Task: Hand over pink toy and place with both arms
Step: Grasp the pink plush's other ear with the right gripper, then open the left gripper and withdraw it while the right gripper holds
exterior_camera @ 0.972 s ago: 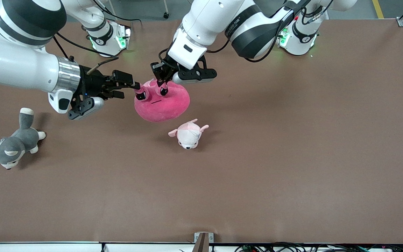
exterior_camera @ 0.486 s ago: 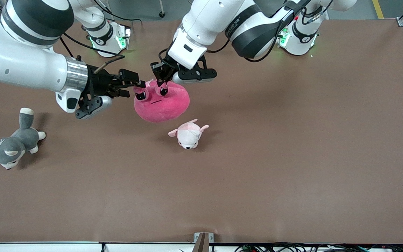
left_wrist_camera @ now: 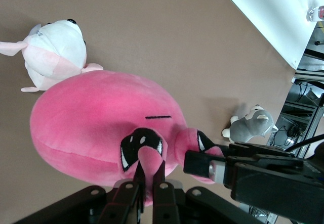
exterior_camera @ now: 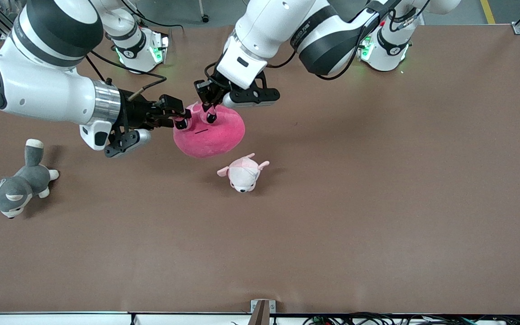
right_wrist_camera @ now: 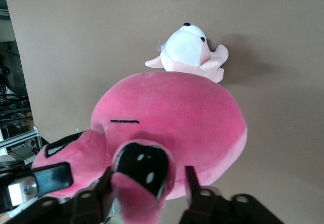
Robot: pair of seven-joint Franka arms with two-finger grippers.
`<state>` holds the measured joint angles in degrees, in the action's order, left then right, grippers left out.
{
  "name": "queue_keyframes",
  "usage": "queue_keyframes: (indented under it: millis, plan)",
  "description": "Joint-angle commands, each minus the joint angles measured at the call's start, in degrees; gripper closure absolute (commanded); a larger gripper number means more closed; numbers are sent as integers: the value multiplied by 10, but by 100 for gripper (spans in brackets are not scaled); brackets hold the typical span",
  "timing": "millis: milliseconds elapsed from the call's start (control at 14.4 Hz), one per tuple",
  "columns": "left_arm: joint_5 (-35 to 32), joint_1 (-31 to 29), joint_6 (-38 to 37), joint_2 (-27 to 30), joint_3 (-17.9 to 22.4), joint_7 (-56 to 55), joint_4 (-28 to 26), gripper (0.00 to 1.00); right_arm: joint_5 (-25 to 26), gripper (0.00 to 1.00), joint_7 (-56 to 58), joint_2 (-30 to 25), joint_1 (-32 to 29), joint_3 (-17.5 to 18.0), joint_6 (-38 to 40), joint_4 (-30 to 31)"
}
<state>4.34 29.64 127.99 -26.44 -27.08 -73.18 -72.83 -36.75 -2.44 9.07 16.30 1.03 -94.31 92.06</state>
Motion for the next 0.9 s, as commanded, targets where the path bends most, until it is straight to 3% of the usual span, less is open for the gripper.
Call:
queue_keyframes:
  millis: [0,139,347,833]
  plan:
    - [5,2,2,-5,-1,-4,15,100,-7,74,-3,2,5,-5,1,-8]
    - [5,2,2,-6,-1,-4,14,100,-7,86,-2,2,5,-5,1,-8]
    - [5,2,2,-5,-1,-4,15,100,-4,96,-2,1,4,-5,7,-7]
    - [5,2,2,-4,-2,-4,15,100,-4,99,-7,-4,1,-6,26,-8]
